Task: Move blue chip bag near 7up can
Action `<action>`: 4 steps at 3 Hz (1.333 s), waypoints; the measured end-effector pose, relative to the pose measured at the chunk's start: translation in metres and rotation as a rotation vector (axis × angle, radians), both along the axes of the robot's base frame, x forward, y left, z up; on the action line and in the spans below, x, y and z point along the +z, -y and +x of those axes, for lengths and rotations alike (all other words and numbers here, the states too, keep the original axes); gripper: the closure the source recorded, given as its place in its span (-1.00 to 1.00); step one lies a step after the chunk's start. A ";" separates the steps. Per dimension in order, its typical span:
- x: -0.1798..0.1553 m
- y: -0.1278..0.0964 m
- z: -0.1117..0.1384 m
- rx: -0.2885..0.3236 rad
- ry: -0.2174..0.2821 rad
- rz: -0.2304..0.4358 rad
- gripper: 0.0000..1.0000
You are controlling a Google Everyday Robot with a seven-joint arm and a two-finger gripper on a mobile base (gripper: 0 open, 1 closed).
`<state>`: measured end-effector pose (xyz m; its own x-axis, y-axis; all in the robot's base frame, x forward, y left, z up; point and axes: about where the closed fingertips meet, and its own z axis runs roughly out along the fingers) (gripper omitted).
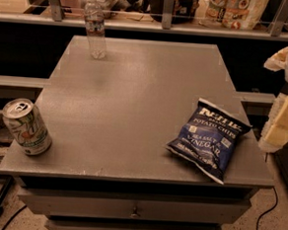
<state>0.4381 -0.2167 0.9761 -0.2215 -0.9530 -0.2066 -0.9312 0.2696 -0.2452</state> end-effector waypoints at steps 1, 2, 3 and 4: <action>0.000 0.000 0.000 0.000 0.000 0.000 -1.00; -0.007 0.000 0.004 0.000 0.009 0.055 -1.00; -0.038 -0.010 0.019 -0.015 -0.011 0.153 -1.00; -0.065 -0.018 0.030 -0.031 -0.050 0.200 -1.00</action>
Offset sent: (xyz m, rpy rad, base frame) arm 0.0135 -0.0002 -0.0273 0.1735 -0.0078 0.0006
